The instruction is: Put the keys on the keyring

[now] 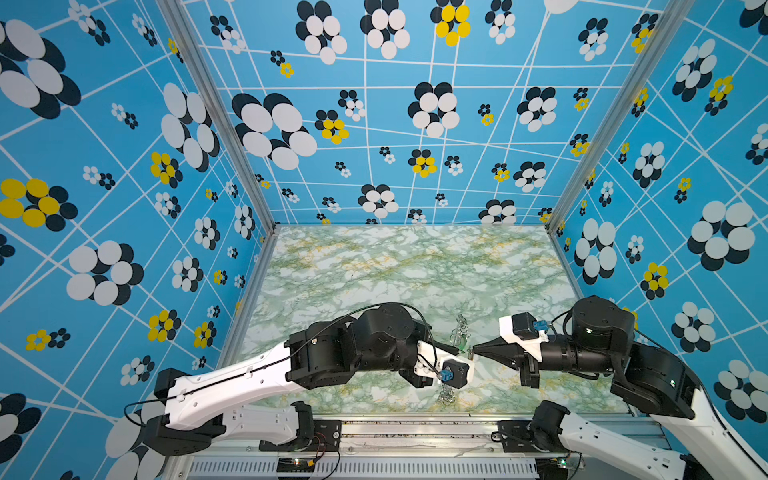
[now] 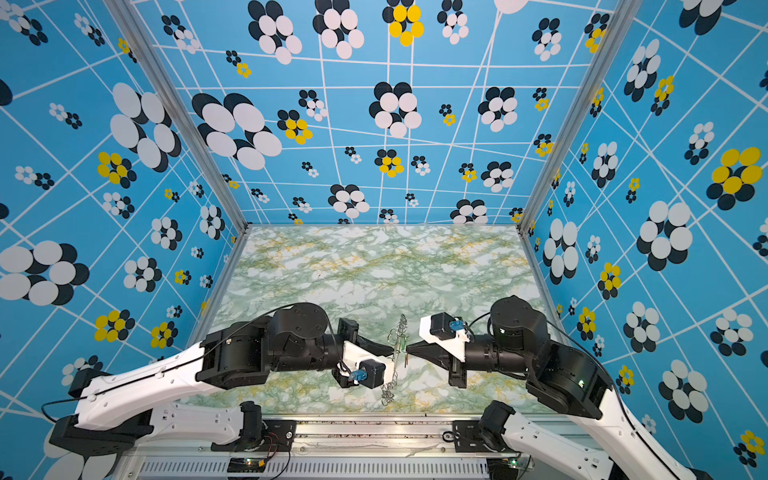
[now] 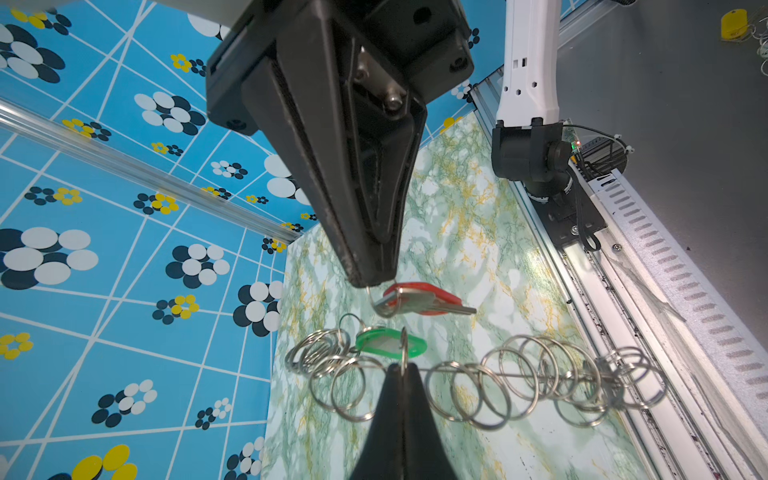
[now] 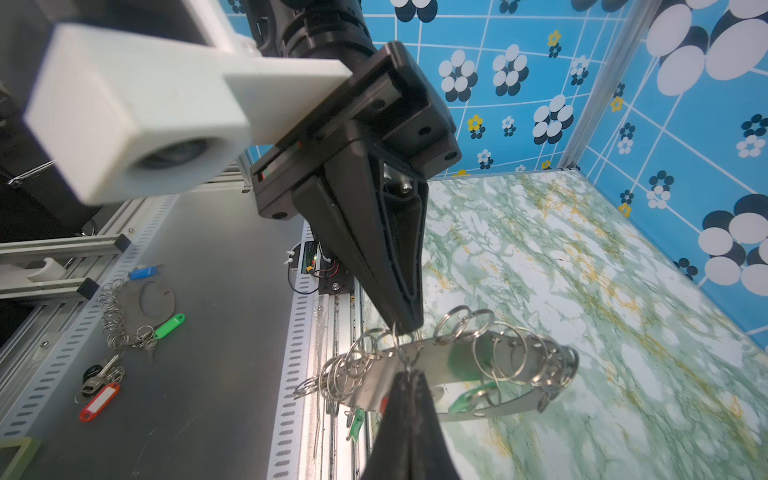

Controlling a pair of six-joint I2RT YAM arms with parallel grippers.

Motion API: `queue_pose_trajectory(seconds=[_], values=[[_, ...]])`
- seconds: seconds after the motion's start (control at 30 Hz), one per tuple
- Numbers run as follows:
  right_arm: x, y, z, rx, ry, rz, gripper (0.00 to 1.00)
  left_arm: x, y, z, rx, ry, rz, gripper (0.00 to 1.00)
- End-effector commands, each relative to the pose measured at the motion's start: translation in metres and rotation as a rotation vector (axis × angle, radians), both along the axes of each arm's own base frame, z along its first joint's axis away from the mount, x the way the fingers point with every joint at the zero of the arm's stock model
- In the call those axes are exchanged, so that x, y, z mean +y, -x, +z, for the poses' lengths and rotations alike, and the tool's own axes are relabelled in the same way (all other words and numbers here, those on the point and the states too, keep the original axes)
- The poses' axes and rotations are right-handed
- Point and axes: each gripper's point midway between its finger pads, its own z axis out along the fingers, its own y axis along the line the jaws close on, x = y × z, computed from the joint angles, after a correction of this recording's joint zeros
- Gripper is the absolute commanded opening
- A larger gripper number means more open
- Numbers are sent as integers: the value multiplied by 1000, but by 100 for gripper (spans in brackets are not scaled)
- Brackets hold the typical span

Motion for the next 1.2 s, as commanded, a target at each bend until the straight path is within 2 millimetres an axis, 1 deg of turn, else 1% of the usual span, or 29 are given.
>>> queue_pose_trajectory(seconds=[0.0, 0.03, 0.13, 0.2, 0.4, 0.53, 0.77, 1.17], values=[[-7, 6, 5, 10, 29, 0, 0, 1, 0, 23, -28, 69, 8, 0], [-7, 9, 5, 7, 33, 17, 0, 1, -1, 23, -28, 69, 10, 0], [-7, 6, 16, -6, -16, -11, 0, 1, -3, 23, -35, 70, 23, 0], [-8, 5, 19, -10, -30, -20, 0, 1, -6, 23, -39, 69, 34, 0], [-3, -2, 8, -24, 11, -55, 0, -1, -7, 24, -42, 69, 47, 0], [5, 0, 6, -38, 33, -27, 0, -3, -8, 25, -41, 65, 47, 0], [14, -2, 6, -56, 43, -12, 0, -6, -5, 27, -34, 72, 30, 0], [16, -8, 9, -69, 37, -38, 0, -4, -2, 25, -26, 68, 25, 0]])
